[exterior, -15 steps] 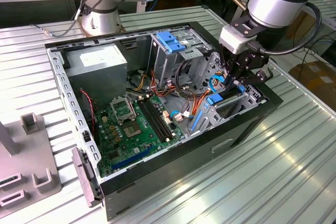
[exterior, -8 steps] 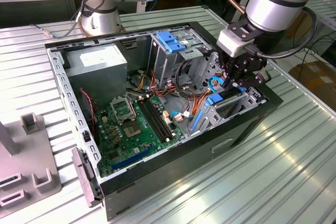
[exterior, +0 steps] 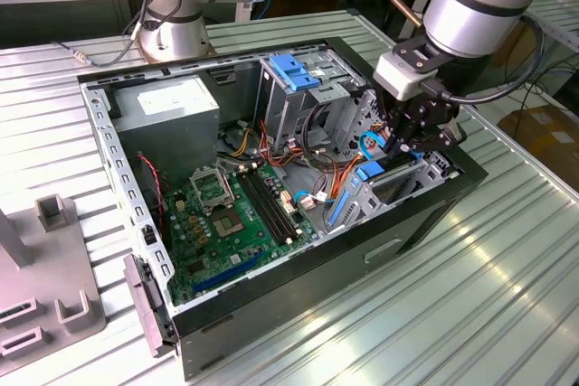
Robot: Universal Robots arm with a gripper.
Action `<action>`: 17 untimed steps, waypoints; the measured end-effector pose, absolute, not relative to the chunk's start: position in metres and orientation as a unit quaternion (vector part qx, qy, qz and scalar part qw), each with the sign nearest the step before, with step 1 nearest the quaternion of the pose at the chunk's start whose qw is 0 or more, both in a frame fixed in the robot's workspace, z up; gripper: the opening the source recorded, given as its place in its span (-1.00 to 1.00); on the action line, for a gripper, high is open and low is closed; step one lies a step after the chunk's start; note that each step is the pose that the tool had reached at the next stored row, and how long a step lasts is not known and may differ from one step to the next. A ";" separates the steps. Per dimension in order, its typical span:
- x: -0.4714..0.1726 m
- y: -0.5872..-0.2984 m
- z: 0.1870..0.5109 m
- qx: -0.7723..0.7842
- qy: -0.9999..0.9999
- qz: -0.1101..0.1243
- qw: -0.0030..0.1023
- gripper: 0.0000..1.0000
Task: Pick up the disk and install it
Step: 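Insert the second disk wire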
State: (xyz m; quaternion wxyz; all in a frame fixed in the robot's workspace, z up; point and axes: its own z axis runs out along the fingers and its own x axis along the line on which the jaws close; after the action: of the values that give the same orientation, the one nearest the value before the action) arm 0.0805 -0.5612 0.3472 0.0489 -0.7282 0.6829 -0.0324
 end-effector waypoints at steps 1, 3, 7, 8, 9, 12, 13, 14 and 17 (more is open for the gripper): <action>0.081 -0.561 0.347 -0.728 0.683 -0.032 0.049 -0.68; 0.081 -0.561 0.347 -0.728 0.683 -0.033 0.049 -0.68; 0.081 -0.561 0.346 -0.728 0.683 -0.032 0.050 -0.68; 0.081 -0.561 0.345 -0.728 0.683 -0.032 0.050 -0.68; 0.081 -0.561 0.345 -0.728 0.683 -0.031 0.051 -0.68; 0.081 -0.561 0.343 -0.728 0.683 -0.030 0.052 -0.68; 0.080 -0.561 0.342 -0.728 0.683 -0.029 0.053 -0.68; 0.081 -0.561 0.341 -0.728 0.683 -0.029 0.053 -0.68; 0.081 -0.561 0.341 -0.728 0.683 -0.029 0.053 -0.68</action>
State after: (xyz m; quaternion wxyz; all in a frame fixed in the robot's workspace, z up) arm 0.0805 -0.5612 0.3408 0.0531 -0.7279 0.6831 -0.0288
